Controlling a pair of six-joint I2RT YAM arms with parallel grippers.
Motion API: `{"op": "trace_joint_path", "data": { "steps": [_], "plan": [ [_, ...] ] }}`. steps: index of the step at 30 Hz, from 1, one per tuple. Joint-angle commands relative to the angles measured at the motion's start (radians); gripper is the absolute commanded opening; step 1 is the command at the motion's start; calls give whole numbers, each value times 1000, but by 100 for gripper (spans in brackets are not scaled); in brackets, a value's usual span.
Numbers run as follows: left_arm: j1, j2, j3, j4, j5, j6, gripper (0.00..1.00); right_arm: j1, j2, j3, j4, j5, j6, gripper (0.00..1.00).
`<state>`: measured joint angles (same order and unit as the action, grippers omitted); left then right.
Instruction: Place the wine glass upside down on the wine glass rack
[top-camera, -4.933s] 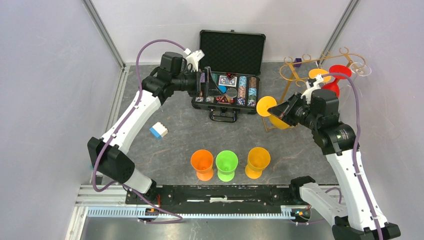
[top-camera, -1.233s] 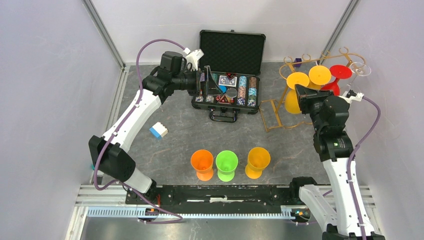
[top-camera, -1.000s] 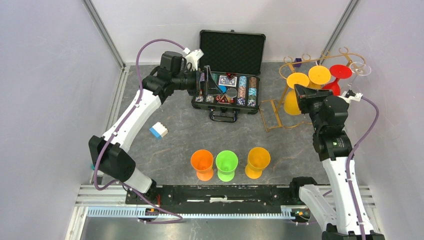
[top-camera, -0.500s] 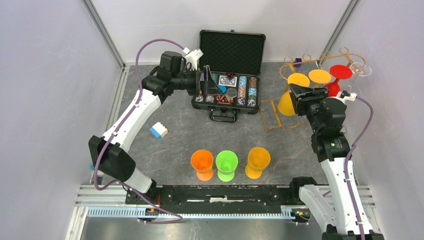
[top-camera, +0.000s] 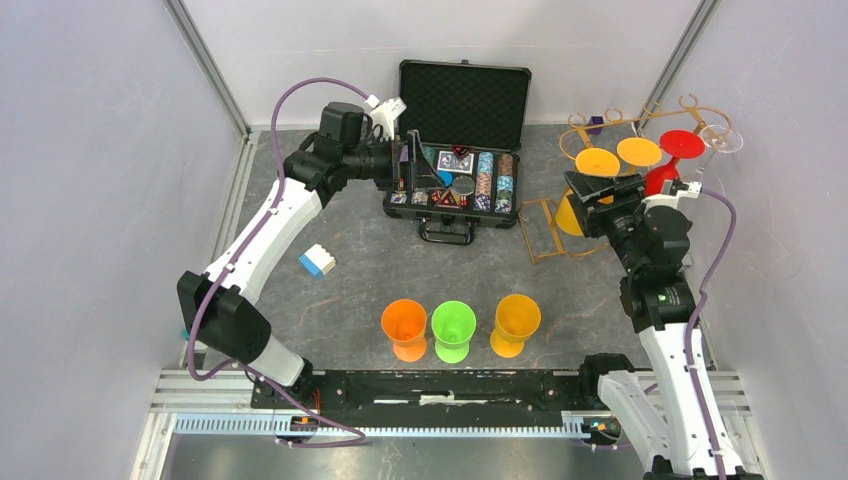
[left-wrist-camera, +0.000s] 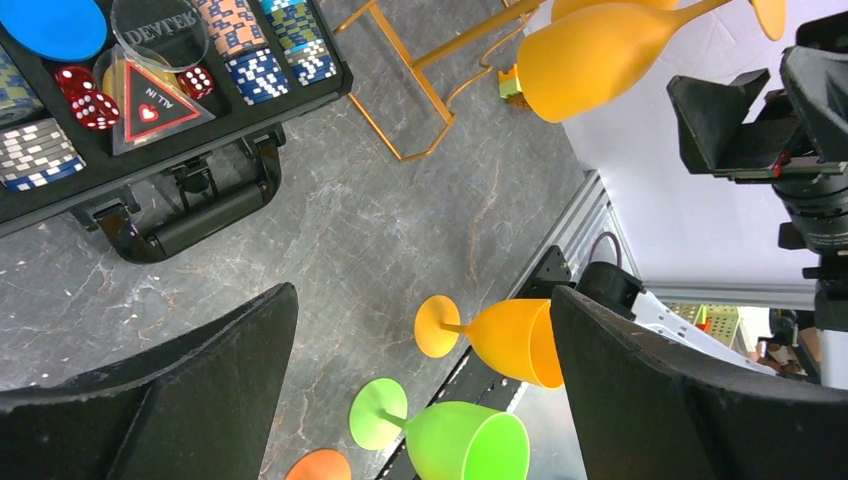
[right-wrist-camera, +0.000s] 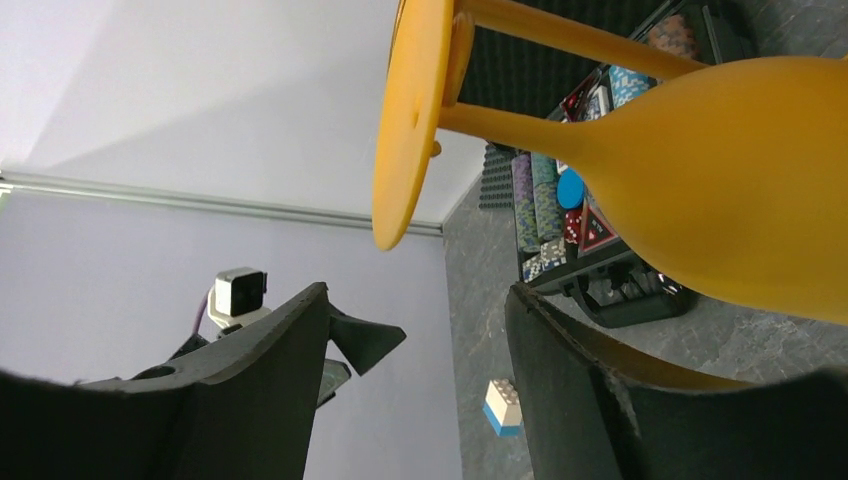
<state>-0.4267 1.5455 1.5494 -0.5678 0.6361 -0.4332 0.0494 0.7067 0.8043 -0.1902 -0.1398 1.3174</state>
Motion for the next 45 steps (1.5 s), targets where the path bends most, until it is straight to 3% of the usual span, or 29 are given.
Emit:
{"op": "trace_joint_path", "data": {
  "steps": [1,8,12,23,34,40,45],
  "plan": [
    [6,21,26,46,45,-64,100,-3,-28,-20,50,-67,-53,70],
    [6,100,28,51,126,-145,100,-2,-75,-47,-23,-69,-134,71],
    [3,141,35,99,202,-219,95,-2,-81,-20,-120,-89,-234,71],
    [-84,282,81,420,289,-571,78,-2,-59,164,-528,-58,-689,72],
    [-224,549,365,821,218,-983,65,-1,-91,217,-659,-44,-833,71],
    [-265,698,581,851,161,-1089,63,-2,-79,253,-703,-36,-894,71],
    [-279,774,670,898,127,-1153,61,-1,-53,310,-744,-20,-948,71]
  ]
}}
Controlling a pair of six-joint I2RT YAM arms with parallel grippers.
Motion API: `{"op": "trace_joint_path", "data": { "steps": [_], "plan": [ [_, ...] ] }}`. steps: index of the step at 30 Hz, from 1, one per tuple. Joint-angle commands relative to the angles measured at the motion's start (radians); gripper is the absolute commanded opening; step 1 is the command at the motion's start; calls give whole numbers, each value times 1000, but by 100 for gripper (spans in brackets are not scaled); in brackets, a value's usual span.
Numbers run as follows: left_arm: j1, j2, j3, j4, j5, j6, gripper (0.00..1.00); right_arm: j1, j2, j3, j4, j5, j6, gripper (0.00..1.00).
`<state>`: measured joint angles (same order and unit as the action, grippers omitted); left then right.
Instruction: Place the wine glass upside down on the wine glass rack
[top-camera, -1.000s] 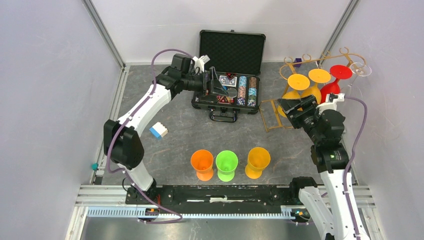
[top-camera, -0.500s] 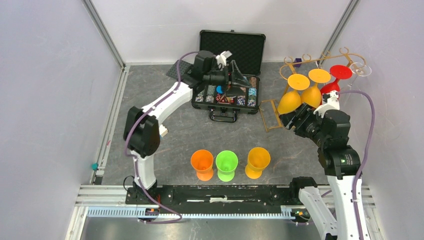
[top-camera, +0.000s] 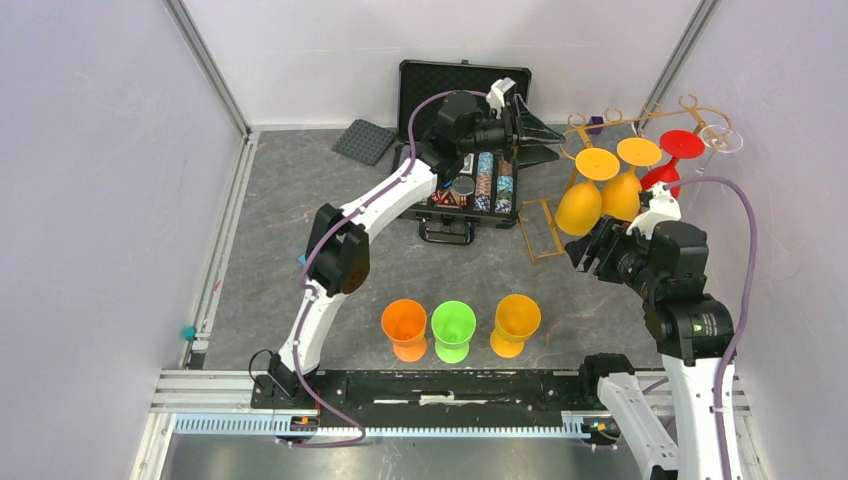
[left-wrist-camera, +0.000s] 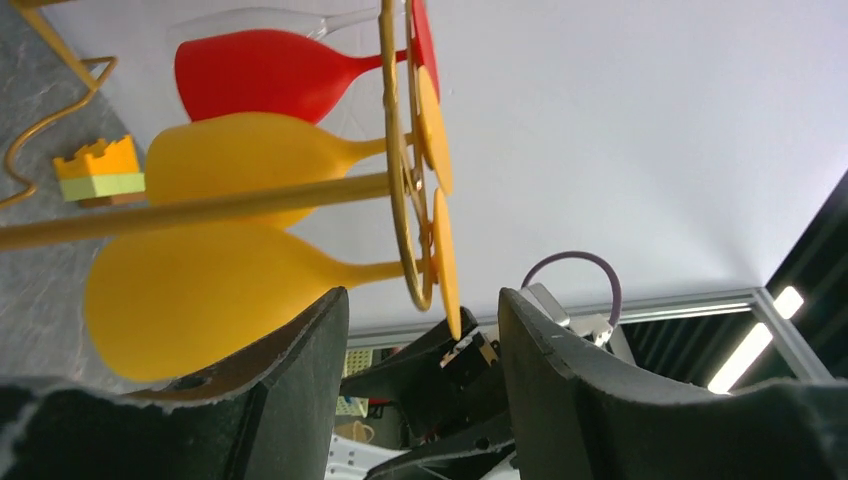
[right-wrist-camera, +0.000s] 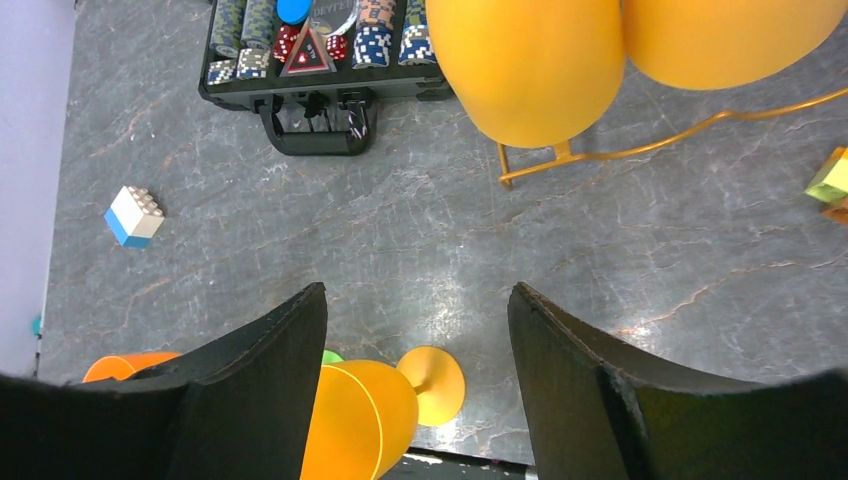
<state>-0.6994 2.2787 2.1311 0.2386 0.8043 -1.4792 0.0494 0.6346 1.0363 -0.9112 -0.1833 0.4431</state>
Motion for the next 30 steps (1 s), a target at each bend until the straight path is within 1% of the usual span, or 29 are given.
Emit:
{"op": "trace_joint_path", "data": {
  "steps": [1,5,10,13,17,19,23,26,30],
  "plan": [
    [-9,49,99,97,-46,-114,60,-1,28,93,-28,24,-86,71],
    [-16,72,115,83,-73,-114,55,-2,79,169,-55,-4,-149,70],
    [-25,131,174,70,-107,-127,43,-1,161,311,-87,-29,-248,70],
    [-36,163,226,58,-124,-128,37,-1,192,378,-28,-112,-303,70],
    [-45,171,230,62,-136,-129,25,-1,226,433,91,-182,-297,69],
    [-44,166,226,62,-129,-130,16,-2,247,452,126,-142,-273,68],
    [-45,137,189,69,-130,-124,9,-2,314,511,145,-46,-251,68],
    [-46,92,128,85,-151,-116,2,-2,355,544,166,12,-231,68],
    [-46,20,0,141,-195,-133,2,-2,384,563,190,31,-215,68]
  ]
}}
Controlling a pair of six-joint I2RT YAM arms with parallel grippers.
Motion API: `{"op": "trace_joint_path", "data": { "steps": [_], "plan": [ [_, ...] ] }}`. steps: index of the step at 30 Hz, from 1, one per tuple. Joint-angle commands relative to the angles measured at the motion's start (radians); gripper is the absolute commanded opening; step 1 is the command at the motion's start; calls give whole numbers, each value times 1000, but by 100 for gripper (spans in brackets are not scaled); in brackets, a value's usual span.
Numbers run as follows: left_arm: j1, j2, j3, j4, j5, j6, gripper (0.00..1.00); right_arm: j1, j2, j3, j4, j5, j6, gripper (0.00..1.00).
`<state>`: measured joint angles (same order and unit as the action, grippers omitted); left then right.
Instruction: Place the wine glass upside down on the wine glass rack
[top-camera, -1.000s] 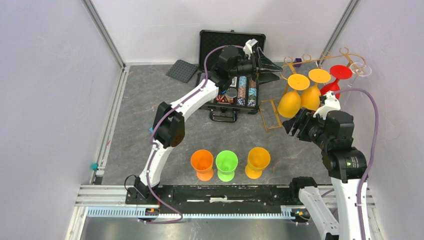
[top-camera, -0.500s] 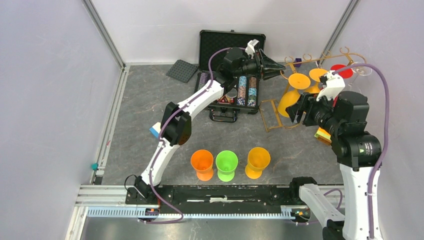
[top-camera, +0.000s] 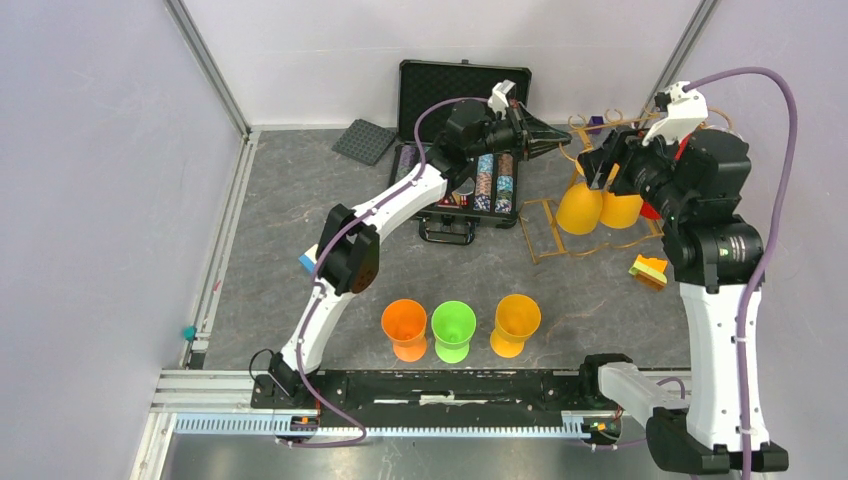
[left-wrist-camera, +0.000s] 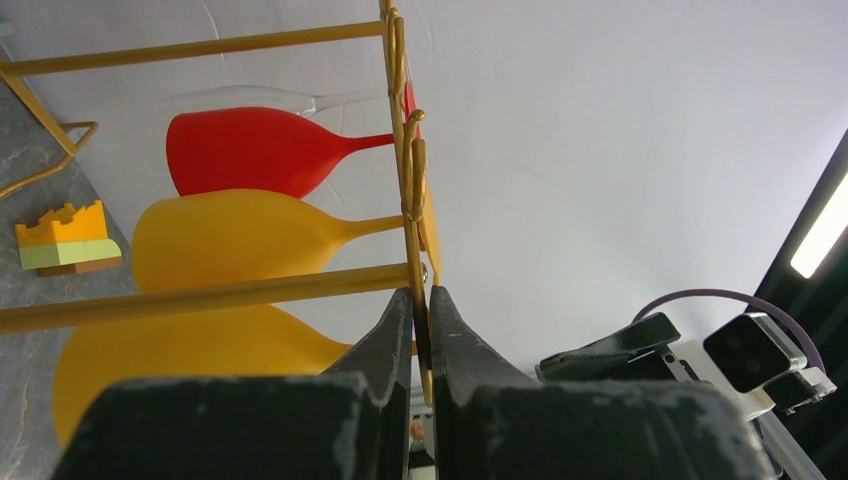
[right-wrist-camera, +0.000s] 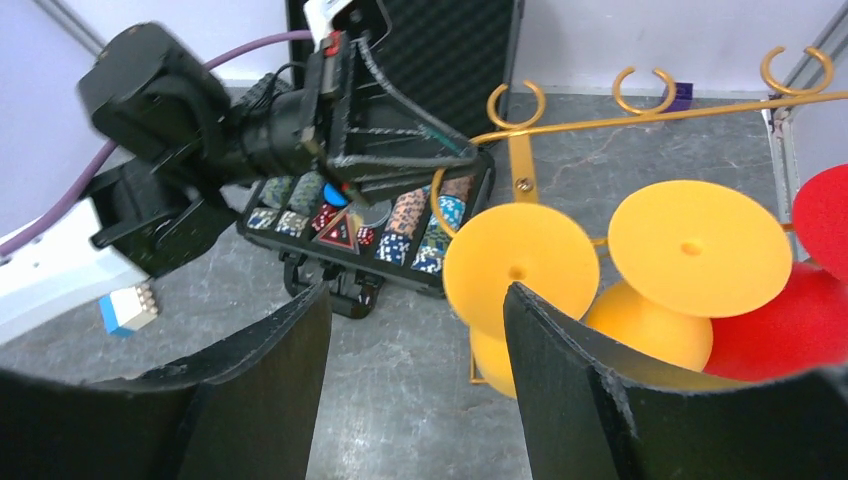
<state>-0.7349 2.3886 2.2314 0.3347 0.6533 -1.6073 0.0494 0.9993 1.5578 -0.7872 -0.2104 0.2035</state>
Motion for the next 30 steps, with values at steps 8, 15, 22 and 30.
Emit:
{"op": "trace_joint_path", "data": {
  "steps": [8,15,22,30],
  "plan": [
    [-30,-214,-276,76,-145,3,2,-2,28,34,65,200,20,68],
    [-74,-230,-297,76,-220,-22,2,-2,92,135,59,370,-74,71],
    [-107,-245,-318,79,-300,-48,2,-6,144,175,59,308,-53,71],
    [-120,-224,-320,101,-340,-108,2,-40,181,175,28,265,-28,71]
  ]
}}
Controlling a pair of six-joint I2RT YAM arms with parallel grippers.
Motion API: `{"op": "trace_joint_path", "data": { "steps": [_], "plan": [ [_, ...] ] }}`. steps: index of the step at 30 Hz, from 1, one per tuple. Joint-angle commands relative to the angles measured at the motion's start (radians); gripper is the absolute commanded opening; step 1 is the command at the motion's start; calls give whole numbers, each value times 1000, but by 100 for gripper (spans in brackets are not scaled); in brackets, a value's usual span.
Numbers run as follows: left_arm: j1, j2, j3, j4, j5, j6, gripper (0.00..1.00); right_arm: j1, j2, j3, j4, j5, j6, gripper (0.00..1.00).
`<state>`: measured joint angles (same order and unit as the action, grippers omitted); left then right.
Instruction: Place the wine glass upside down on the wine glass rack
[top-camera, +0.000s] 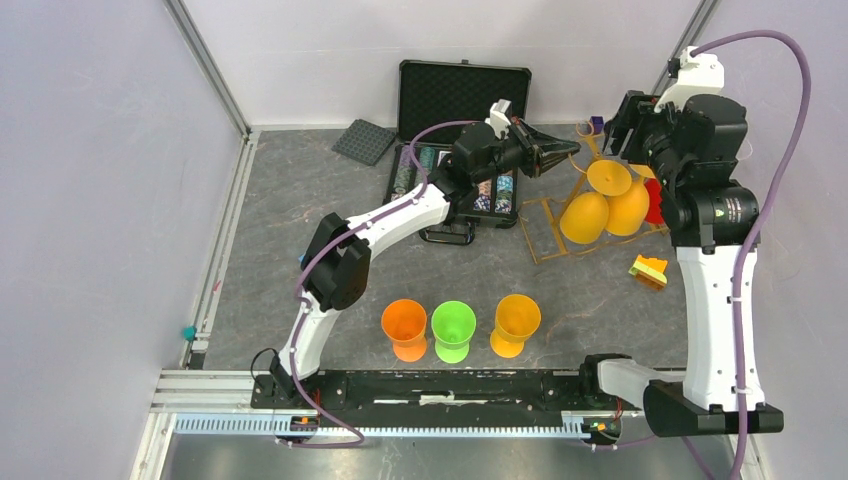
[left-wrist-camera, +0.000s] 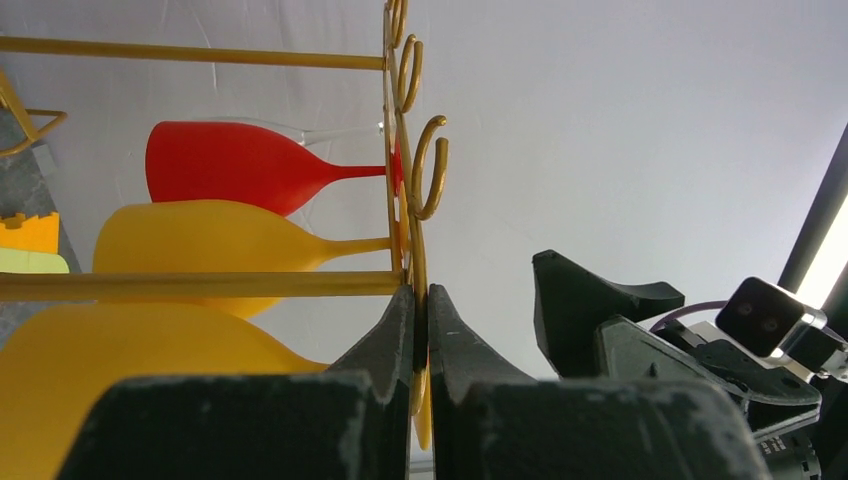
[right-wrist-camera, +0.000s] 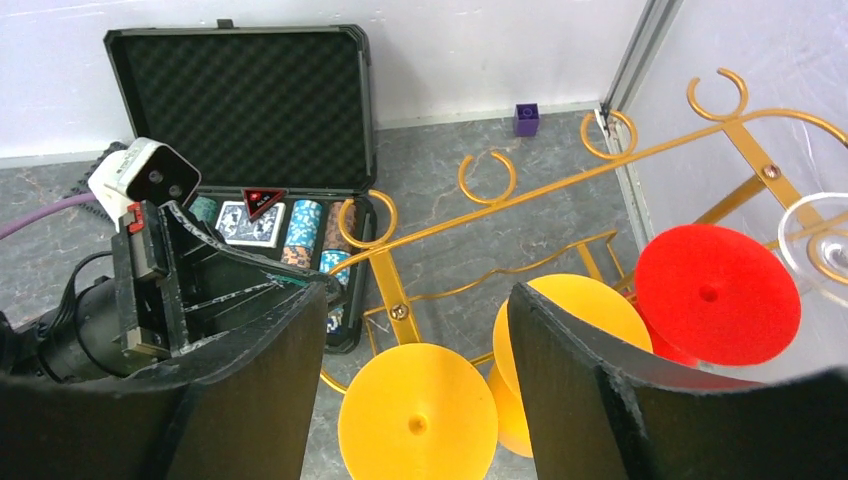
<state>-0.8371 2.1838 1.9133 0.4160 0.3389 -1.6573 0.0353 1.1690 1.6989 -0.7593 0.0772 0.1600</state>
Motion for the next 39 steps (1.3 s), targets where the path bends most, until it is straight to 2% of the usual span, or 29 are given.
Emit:
{"op": "trace_joint_path", "data": {
  "steps": [1,4,13,19,29,39],
  "plan": [
    [-17,-11,-2,31,-26,-73,2,-29,19,35,-2,-34,22,70],
    [-16,22,4,68,-22,-107,2,-87,52,41,-3,-74,60,68],
    [-17,20,20,58,-27,-122,2,-263,188,58,22,-362,213,63],
    [-19,1,12,42,-6,-99,2,-310,257,94,49,-403,251,62],
    [-19,-2,11,55,-10,-95,2,-318,377,150,71,-435,272,62],
    [-23,-5,10,58,-11,-90,2,-317,414,162,68,-444,262,62]
  ]
}}
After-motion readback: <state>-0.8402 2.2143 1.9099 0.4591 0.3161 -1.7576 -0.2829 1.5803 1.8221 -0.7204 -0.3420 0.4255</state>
